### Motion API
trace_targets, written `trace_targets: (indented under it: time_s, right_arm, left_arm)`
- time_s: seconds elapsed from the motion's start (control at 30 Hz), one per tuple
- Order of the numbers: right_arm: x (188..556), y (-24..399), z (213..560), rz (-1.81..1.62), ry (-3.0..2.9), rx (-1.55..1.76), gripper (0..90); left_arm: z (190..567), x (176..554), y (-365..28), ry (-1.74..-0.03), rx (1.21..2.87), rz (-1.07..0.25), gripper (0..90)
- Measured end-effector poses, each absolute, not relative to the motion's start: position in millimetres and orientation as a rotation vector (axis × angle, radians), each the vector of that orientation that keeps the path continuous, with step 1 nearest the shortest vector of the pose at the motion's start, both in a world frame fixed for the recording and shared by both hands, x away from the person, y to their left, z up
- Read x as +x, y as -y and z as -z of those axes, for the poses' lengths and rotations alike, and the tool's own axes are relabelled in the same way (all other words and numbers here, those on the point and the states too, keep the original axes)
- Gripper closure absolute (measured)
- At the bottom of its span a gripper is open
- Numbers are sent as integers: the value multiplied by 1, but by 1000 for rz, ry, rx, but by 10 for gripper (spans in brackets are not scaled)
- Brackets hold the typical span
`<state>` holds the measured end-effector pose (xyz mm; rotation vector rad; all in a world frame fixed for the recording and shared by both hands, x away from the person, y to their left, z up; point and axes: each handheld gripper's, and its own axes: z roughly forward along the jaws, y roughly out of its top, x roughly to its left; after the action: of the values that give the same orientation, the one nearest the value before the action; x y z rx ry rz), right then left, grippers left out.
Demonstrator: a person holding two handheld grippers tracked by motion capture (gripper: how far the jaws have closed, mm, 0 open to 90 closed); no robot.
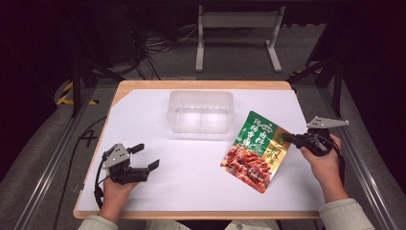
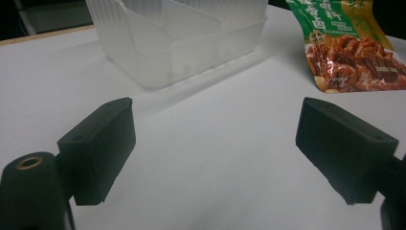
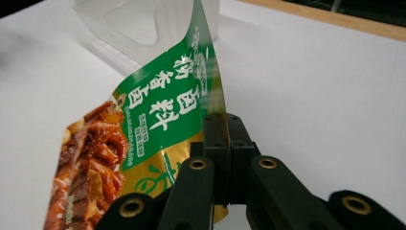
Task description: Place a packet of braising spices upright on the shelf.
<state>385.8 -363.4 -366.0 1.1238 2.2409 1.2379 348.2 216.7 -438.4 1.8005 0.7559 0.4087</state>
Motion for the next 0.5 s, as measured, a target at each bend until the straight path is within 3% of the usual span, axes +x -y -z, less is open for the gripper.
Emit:
trace_targets:
  time_s: [0.5]
  right_arm:
    - [354, 346, 313, -1427, -2261, 975, 900]
  left_arm:
    - [438, 348, -217, -746, 1799, -417, 142]
